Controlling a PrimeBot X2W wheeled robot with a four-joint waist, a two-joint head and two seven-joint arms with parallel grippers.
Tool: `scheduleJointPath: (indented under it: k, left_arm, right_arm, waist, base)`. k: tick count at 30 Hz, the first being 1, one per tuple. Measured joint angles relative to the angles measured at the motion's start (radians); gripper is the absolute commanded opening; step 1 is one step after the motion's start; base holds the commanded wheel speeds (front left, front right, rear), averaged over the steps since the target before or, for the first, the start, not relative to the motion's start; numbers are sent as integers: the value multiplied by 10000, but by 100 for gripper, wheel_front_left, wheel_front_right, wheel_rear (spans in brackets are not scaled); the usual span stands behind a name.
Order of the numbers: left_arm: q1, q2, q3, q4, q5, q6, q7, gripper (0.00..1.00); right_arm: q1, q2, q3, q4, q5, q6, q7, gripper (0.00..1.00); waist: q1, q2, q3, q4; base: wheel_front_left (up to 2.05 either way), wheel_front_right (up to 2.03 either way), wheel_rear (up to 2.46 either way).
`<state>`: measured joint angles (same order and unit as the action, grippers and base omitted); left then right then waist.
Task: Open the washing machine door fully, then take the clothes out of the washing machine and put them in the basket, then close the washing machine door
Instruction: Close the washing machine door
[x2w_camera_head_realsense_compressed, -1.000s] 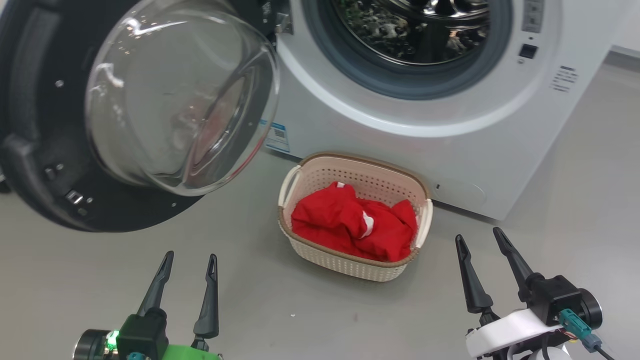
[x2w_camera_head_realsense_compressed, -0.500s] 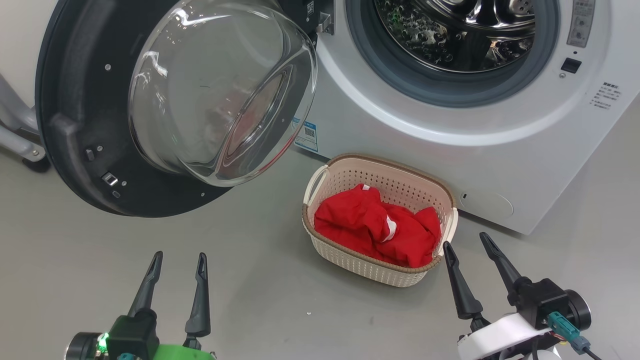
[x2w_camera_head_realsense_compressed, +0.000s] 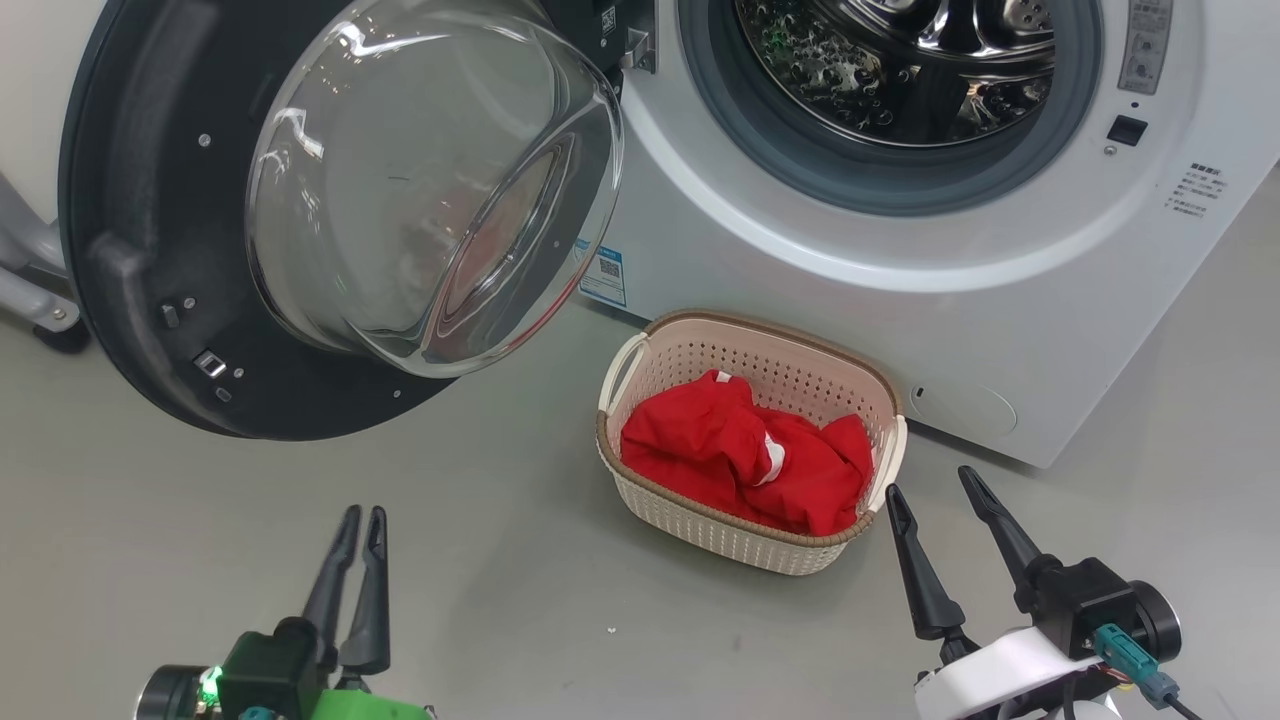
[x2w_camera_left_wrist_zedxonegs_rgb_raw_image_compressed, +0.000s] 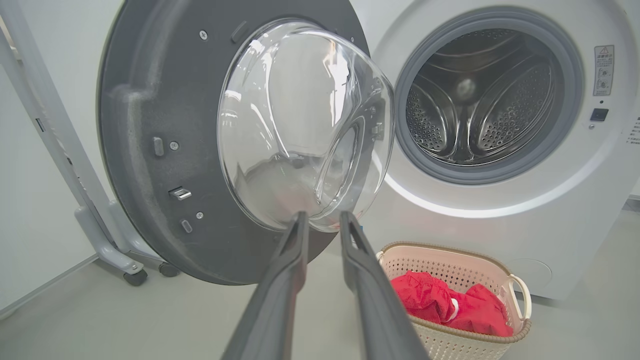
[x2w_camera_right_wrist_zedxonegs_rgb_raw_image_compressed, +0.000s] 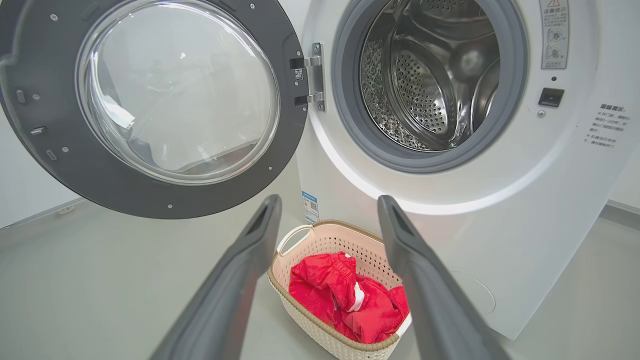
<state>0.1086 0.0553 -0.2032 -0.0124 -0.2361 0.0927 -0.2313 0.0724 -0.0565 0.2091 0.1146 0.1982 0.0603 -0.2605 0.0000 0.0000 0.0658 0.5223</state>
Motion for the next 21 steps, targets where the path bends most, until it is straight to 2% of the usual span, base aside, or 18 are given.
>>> scheduleJointPath:
  k: [9, 12, 17, 20, 21]
  left_arm:
    - [0, -2, -173, 17, -165, -142, 0, 0]
    - [2, -10, -267, -15, -882, -566, 12, 0]
    - [13, -38, -257, -376, -3106, -1450, 2, 0]
    - [118, -61, -349, -863, -5695, -2197, -12, 0]
    - [308, -50, -552, -1231, -6335, -2220, -115, 0]
  right_arm:
    - [-1, 6, 8, 46, 0, 0, 0, 100]
    - [-3, 8, 31, 48, 0, 0, 0, 100]
    - [-3, 10, 35, 52, 0, 0, 0, 100]
    - [-5, 12, 35, 56, 0, 0, 0, 100]
    - [-6, 13, 33, 58, 0, 0, 0, 100]
  waist:
    - [0, 0, -49, 58]
    - [0, 0, -49, 71]
    - [0, 0, -29, 79]
    - [0, 0, -13, 80]
    - [0, 0, -5, 79]
  base:
    - [0, 0, 0]
    - [0, 0, 0]
    - [0, 0, 0]
    - [0, 0, 0]
    - [0, 0, 0]
